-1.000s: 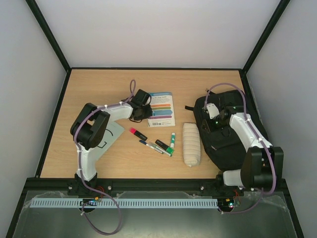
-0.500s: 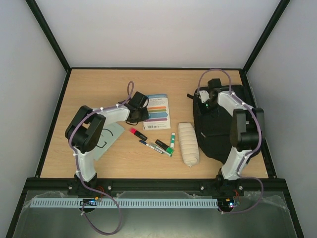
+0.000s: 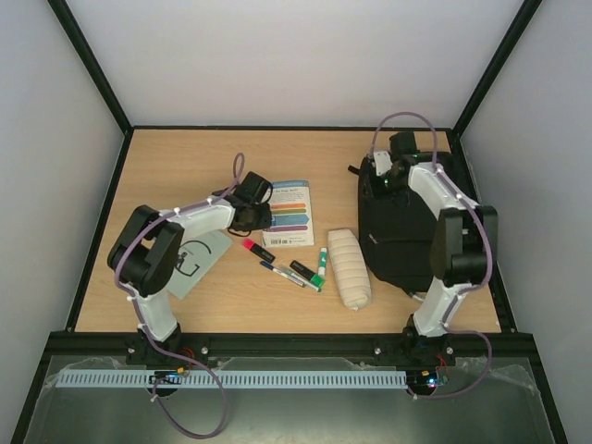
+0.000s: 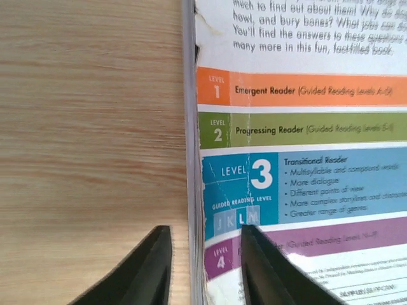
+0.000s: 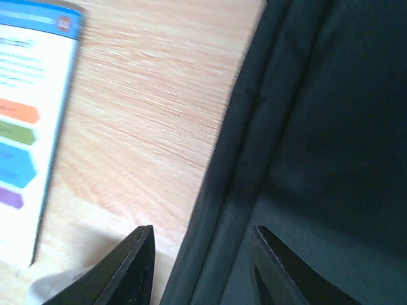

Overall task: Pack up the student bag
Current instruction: Move the student bag to the center of the board, then pick up the book from the center of the board.

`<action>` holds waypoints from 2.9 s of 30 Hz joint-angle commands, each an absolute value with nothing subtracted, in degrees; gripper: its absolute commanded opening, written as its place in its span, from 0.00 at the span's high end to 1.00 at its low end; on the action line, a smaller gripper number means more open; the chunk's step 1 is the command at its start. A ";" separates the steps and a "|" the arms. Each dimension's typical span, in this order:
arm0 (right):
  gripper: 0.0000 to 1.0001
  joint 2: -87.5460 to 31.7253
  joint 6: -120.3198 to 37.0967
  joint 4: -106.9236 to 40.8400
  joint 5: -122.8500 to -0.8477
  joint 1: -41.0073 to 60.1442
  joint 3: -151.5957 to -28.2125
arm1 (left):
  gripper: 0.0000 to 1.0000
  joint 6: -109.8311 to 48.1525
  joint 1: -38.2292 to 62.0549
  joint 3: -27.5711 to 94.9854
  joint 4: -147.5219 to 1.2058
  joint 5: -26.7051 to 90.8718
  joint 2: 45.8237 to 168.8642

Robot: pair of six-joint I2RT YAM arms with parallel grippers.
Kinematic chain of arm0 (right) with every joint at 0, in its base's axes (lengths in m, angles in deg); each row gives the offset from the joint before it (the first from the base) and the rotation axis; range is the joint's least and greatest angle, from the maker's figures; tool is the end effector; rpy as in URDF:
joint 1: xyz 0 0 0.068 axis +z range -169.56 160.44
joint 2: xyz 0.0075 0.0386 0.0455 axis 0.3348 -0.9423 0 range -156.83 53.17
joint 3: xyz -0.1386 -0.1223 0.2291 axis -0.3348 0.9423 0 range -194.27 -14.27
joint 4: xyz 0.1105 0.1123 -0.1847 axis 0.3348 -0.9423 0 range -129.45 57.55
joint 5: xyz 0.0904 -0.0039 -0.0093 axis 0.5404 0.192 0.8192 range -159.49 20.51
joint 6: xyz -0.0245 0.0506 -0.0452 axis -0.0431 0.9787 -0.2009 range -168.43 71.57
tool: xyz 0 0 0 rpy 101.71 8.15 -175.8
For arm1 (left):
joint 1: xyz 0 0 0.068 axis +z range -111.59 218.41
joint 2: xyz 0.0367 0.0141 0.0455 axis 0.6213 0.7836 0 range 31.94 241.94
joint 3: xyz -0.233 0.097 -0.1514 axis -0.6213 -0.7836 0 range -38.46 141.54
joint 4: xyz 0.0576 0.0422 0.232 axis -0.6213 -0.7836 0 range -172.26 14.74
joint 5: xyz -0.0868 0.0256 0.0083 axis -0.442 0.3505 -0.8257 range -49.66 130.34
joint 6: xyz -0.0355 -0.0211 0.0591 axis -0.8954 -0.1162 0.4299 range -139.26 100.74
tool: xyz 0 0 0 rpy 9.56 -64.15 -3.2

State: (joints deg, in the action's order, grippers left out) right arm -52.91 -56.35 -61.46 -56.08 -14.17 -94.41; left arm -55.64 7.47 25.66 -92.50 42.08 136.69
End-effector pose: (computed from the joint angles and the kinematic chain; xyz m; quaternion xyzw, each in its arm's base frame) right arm 0.4005 0.0516 0.2359 -0.1447 0.9366 0.1047 0.3015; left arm 0.3215 -0.1905 0.1762 -0.0498 0.9596 -0.1413 0.2384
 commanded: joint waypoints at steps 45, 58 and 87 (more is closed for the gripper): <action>0.36 -67.36 -45.12 -56.70 -37.19 -2.56 -96.45 | 0.48 -52.55 17.13 36.50 -94.77 29.84 145.62; 0.36 -69.36 -44.73 -57.58 -35.75 -2.18 -97.10 | 0.73 -52.17 15.53 35.71 -96.97 29.51 148.59; 0.24 -74.63 -38.41 -59.71 -33.43 -0.76 -98.64 | 0.97 -53.29 18.10 29.98 -99.79 35.09 154.21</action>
